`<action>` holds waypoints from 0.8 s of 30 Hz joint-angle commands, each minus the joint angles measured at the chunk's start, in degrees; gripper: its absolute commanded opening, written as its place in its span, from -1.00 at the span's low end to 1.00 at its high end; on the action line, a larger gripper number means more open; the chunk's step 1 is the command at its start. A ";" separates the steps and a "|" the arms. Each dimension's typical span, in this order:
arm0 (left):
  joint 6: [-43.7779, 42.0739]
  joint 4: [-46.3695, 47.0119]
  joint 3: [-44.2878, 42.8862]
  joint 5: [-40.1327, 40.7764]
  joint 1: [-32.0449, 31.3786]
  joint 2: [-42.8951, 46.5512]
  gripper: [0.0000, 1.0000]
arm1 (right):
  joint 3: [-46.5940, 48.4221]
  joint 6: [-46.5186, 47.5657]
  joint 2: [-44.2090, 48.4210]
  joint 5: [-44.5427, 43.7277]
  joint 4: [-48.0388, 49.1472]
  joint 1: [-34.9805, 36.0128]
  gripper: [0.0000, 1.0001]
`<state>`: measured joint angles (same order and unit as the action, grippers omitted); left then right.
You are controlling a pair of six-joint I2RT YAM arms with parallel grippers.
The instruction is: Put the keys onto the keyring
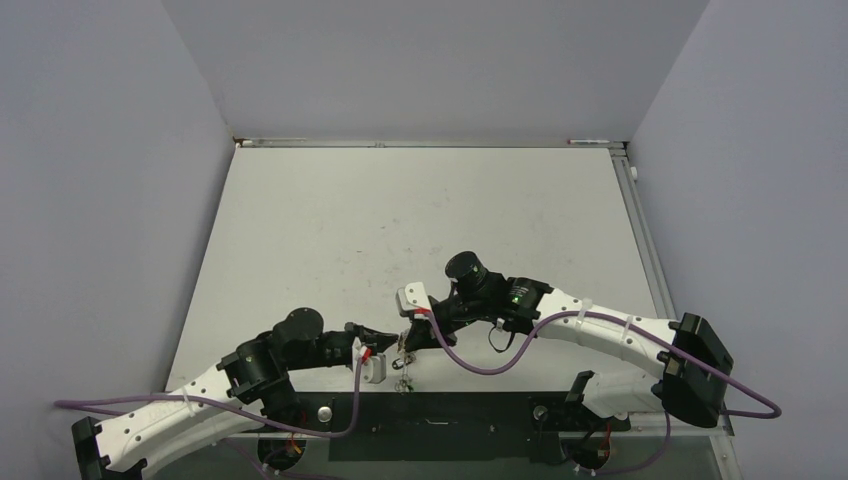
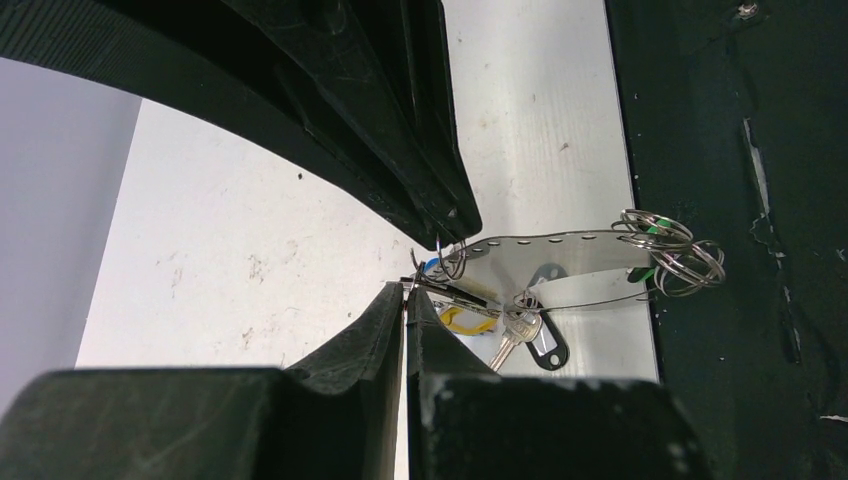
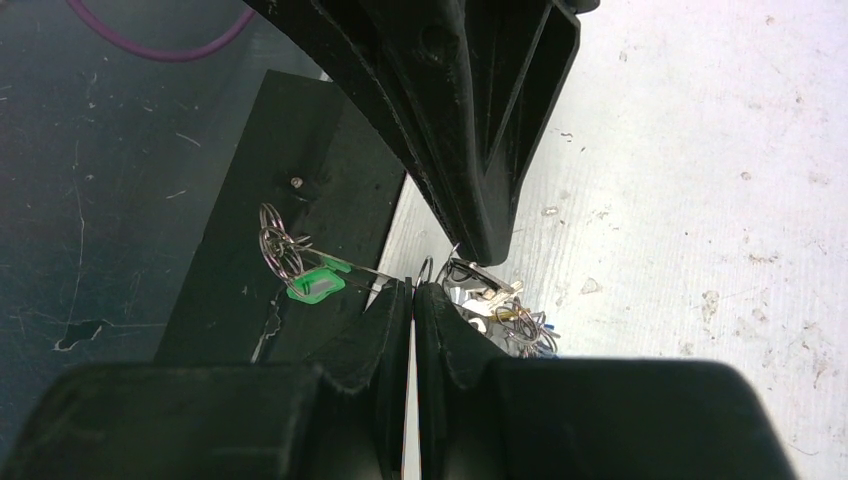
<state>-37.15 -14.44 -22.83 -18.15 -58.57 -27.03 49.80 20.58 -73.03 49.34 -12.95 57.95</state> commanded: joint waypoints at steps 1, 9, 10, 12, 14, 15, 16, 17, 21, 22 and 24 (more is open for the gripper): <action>0.02 3.32 -0.42 3.30 0.06 -0.10 -1.00 | 2.93 0.87 -1.18 4.69 2.11 1.70 -0.89; -0.51 3.49 -0.20 2.47 0.07 0.04 -1.00 | 2.68 1.11 -2.24 4.98 2.63 1.76 -0.90; -0.62 3.50 -0.15 2.28 0.09 0.02 -1.00 | 2.63 1.25 -2.28 4.77 2.68 1.80 -0.89; -0.94 3.28 -0.07 1.76 0.10 0.19 -1.00 | 2.66 1.37 -2.26 4.47 2.72 1.80 -0.90; -1.12 3.26 0.00 1.40 0.06 0.47 -1.00 | 2.74 1.48 -2.15 4.36 2.63 1.75 -0.90; -1.21 3.20 0.06 1.33 0.07 0.55 -1.00 | 2.83 1.55 -2.07 4.25 2.52 1.78 -0.89; -1.32 3.11 0.06 1.22 0.10 0.59 -1.00 | 2.91 1.69 -1.96 4.08 2.42 1.76 -0.89; -1.39 3.10 0.11 1.09 0.09 0.62 -1.00 | 2.93 1.74 -1.80 3.86 2.27 1.68 -0.89; -1.87 2.75 0.07 0.56 0.08 0.48 -1.00 | 3.11 2.12 -0.60 2.77 2.09 1.36 -0.90; -1.92 2.68 0.07 0.39 0.06 0.47 -1.00 | 3.15 2.14 -0.38 2.59 2.12 0.98 -0.90; -2.34 2.49 0.07 -0.09 0.05 0.56 -1.00 | 3.23 2.10 -0.24 2.64 2.05 0.10 -0.90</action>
<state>-38.37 -13.65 -22.81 -16.62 -58.46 -26.89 50.48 20.91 -75.50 50.81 -12.69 59.18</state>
